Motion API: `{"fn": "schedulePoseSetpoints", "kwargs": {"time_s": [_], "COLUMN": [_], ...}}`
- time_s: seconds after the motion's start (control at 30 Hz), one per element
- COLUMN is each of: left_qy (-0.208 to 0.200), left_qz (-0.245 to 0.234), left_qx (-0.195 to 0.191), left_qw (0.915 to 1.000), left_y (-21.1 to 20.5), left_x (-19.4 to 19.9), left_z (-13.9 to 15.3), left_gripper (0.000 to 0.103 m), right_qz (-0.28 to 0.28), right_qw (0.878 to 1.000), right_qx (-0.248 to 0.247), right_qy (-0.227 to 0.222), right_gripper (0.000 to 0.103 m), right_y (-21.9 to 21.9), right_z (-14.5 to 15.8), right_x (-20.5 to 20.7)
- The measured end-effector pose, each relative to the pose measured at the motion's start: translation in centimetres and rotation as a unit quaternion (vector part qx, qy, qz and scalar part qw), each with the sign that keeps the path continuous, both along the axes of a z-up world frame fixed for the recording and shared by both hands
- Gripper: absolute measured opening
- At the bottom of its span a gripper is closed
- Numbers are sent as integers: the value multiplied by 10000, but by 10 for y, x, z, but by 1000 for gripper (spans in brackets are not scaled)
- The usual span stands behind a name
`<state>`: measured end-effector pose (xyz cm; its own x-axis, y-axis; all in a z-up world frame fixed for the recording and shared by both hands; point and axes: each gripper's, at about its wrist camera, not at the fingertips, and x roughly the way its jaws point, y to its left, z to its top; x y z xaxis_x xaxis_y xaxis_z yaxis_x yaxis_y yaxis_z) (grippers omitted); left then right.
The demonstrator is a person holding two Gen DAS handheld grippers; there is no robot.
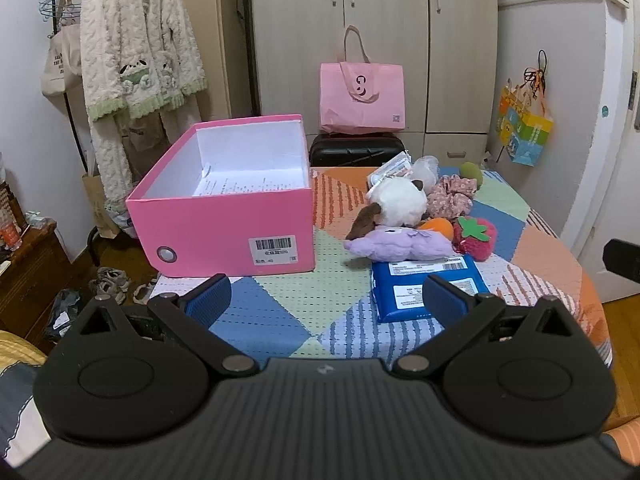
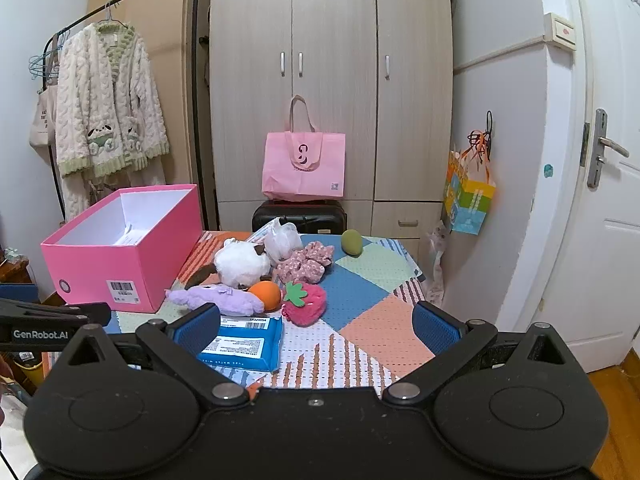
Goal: Organize soft objects
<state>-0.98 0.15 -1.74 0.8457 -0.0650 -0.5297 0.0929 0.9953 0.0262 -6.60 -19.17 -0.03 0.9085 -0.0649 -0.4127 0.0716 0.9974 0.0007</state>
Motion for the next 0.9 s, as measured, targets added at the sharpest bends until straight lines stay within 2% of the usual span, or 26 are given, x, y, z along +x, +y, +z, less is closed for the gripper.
{"fn": "schedulePoseSetpoints", "kwargs": {"time_s": [0.13, 0.3, 0.63, 0.9], "left_qy": [-18, 93, 206, 142], "left_qz": [48, 106, -149, -144], "left_qx": [-14, 12, 129, 225], "left_qw": [10000, 9999, 9996, 9995], "left_y": [3, 5, 4, 6], "left_x": [2, 9, 9, 8], "left_z": [-3, -12, -17, -15], "left_gripper": [103, 103, 103, 103], "right_qz": [29, 84, 61, 93], "right_qw": [9997, 9995, 10000, 9999], "right_qx": [85, 90, 23, 16], "right_qy": [-232, -293, -74, 63], "right_gripper": [103, 103, 103, 103], "right_y": [-2, -1, 4, 9], "right_z": [1, 0, -10, -16], "right_x": [-8, -12, 1, 8]}}
